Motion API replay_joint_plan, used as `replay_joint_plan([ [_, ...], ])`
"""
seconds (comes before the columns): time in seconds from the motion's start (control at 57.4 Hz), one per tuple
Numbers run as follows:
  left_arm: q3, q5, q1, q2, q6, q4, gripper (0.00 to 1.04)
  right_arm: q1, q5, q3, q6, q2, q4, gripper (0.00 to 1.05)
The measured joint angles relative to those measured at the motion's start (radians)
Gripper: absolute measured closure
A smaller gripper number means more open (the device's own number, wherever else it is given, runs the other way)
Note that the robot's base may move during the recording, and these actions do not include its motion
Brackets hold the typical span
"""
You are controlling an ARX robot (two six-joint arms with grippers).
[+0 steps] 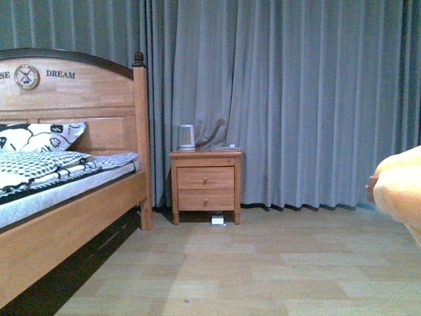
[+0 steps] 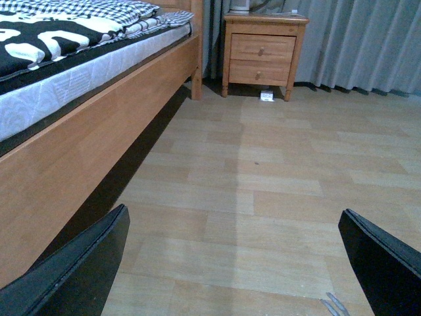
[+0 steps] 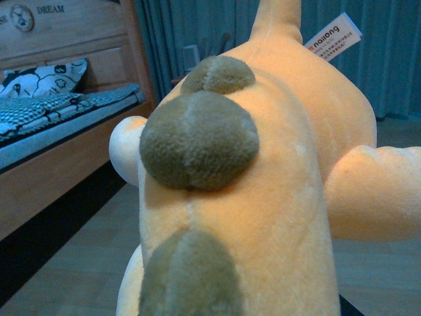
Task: Put away toys
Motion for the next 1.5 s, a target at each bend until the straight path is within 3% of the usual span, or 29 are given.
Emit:
replay_joint_plan([
  [1.498, 0.0, 0.001, 0.0, 0.0, 0.0, 0.0, 0.06, -0.002, 0.001, 0.0, 0.0, -0.002, 0.0, 0.88],
])
